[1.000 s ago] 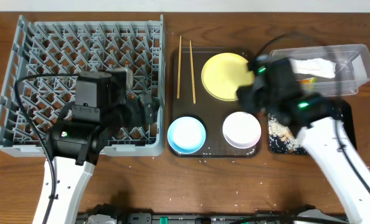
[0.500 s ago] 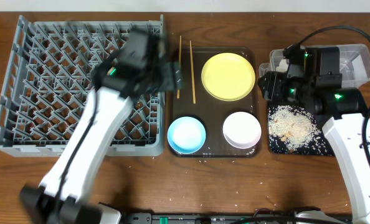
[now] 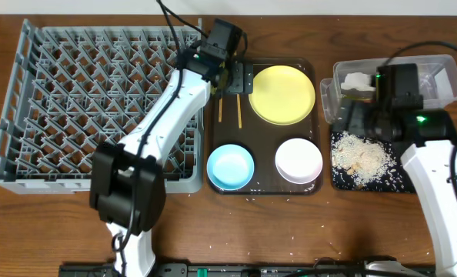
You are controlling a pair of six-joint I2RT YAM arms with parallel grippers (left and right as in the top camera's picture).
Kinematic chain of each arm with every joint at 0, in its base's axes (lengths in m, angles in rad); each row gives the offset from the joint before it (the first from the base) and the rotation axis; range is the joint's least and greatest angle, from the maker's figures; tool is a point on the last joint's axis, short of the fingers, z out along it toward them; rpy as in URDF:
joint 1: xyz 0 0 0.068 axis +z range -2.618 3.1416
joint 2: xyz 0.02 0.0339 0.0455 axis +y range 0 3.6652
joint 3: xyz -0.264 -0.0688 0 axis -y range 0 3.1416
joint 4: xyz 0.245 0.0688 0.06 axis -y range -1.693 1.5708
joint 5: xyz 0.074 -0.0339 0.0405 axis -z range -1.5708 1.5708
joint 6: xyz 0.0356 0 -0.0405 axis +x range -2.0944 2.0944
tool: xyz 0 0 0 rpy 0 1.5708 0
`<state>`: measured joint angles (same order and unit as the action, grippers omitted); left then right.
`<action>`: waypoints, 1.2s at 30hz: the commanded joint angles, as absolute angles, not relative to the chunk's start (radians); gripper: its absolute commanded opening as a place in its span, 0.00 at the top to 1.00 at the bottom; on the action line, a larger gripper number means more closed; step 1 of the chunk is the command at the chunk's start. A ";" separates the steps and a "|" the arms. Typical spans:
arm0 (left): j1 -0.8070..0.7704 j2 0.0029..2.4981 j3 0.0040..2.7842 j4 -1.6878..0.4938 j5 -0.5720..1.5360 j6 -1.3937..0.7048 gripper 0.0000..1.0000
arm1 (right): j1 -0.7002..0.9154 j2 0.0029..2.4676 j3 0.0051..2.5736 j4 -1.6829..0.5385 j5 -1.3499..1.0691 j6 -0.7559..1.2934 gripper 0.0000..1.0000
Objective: Sort waste into correct bins and load items into the dishwasher
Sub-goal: 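Reach the left gripper to the chopsticks and grasp one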
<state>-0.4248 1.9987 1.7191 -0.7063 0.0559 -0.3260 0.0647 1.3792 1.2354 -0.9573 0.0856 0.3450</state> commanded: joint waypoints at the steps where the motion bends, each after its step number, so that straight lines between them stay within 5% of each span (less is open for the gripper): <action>1: -0.425 2.079 1.739 -0.692 0.040 -0.314 0.20 | -0.061 1.372 1.245 -0.956 0.146 0.410 0.01; 5: -0.425 2.138 1.739 -0.657 0.039 -0.292 0.48 | -0.194 1.372 1.245 -0.947 -0.023 0.404 0.01; 17: -0.440 2.269 1.739 -0.453 0.014 -0.251 0.53 | -0.268 1.372 1.245 -0.958 -0.080 0.403 0.01; 36: -0.457 2.324 1.737 -0.456 -0.034 -0.263 0.92 | -0.268 1.372 1.245 -0.958 -0.080 0.403 0.01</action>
